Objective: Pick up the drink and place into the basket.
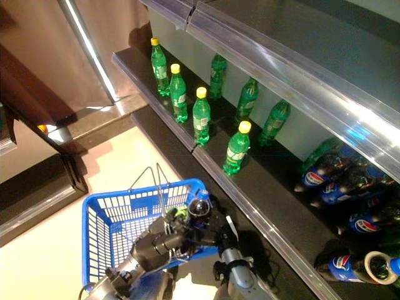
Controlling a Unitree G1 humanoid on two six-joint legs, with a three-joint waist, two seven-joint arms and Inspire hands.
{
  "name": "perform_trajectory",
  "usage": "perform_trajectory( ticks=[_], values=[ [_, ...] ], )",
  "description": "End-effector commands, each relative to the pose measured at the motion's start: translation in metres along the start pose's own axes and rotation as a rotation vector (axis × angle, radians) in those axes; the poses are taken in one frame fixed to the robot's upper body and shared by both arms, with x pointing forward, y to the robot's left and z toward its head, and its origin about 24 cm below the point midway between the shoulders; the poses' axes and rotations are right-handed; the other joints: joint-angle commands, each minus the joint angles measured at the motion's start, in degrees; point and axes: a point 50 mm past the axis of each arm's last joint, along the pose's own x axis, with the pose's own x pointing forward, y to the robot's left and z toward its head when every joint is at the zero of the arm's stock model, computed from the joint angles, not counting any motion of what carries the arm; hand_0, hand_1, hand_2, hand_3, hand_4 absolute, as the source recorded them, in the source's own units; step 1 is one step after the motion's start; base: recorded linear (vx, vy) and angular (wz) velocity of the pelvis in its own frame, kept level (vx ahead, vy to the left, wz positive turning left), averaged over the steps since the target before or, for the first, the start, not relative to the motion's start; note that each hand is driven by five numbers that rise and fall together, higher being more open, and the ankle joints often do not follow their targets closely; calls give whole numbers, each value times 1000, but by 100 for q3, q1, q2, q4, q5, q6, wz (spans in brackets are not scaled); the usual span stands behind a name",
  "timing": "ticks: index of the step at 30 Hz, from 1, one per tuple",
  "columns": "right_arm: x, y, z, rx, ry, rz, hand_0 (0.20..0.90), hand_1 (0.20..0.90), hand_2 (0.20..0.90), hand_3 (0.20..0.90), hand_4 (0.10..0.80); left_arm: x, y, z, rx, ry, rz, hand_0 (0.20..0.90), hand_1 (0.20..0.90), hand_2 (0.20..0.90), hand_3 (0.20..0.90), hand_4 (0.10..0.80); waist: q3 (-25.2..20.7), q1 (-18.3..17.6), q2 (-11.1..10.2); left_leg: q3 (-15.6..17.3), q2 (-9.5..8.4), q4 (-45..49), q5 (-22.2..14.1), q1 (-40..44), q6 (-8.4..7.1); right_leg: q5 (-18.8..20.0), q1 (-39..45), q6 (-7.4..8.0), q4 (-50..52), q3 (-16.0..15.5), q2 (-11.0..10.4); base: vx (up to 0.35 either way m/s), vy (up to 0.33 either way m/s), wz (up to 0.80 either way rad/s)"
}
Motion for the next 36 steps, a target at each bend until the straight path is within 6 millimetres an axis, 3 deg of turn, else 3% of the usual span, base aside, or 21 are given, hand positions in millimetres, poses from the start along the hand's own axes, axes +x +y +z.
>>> perform_trajectory(
  ticks=[1, 16, 23, 36],
  values=[
    [12, 43, 55, 147, -299, 220, 300, 300, 300, 200, 100, 37, -94, 22, -10, -182, -672, 300, 300, 300, 200, 100, -648, 35, -52, -283, 531, 1067, -265, -322, -581, 1160, -129, 226, -570, -14, -436, 31, 19, 2],
    [29, 65, 34, 203, -112, 332, 300, 300, 300, 200, 100, 45, -97, -15, -158, -17, -702, 300, 300, 300, 200, 100, -725, 137, -99, -385, 412, 1051, -366, -308, -511, 1229, -131, 258, -537, -107, -514, 33, 4, 5],
    [21, 83, 1, -11, 136, 593, 300, 300, 300, 200, 100, 45, -94, -21, -184, 22, -697, 300, 300, 300, 200, 100, -763, 228, -171, -466, 349, 1023, -359, -302, -478, 1258, -152, 276, -523, -141, -540, 9, -3, 0],
    [34, 93, -23, -93, 325, 556, 300, 300, 300, 200, 100, 54, -98, -36, -210, 69, -702, 300, 300, 300, 200, 100, -802, 355, -215, -583, 263, 899, -319, -200, -388, 1315, -137, 314, -517, -185, -564, 22, -5, 7]
  ],
)
